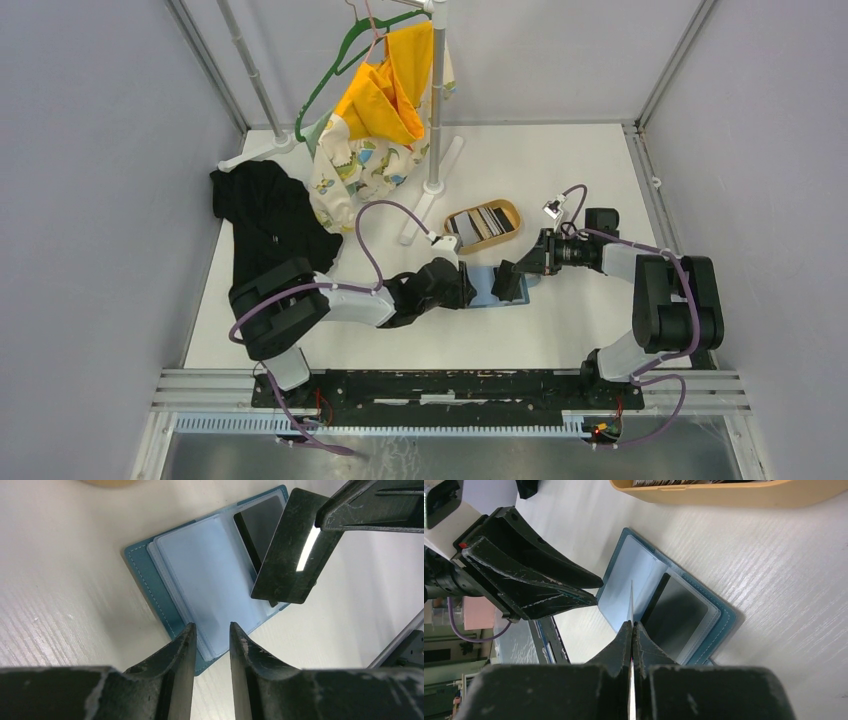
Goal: Put the credit cards into the card holder
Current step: Insert the credit card into the card holder.
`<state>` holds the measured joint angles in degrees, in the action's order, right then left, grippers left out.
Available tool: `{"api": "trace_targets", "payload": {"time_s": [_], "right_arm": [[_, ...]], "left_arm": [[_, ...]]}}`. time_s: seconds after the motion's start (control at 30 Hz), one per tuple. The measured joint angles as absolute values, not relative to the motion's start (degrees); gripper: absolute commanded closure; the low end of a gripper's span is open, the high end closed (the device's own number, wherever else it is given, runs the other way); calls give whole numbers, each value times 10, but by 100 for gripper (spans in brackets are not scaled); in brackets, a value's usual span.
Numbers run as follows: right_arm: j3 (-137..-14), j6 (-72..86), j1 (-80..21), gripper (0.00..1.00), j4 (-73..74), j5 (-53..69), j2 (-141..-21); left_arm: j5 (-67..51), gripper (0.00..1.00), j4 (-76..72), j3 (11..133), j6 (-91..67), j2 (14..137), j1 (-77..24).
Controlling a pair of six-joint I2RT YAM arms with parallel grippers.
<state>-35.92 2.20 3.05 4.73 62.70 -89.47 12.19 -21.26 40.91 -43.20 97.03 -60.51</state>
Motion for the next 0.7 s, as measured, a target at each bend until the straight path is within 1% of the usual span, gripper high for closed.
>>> {"api": "trace_targets", "payload": {"time_s": [0.37, 0.7], "right_arm": [[-359, 23, 31, 100, 48, 605, -909], [-359, 47, 29, 100, 32, 585, -909]], "left_arm": [[140, 63, -184, 428, -432, 979, -612], [163, 70, -125, 468, -430, 990, -616]]}}
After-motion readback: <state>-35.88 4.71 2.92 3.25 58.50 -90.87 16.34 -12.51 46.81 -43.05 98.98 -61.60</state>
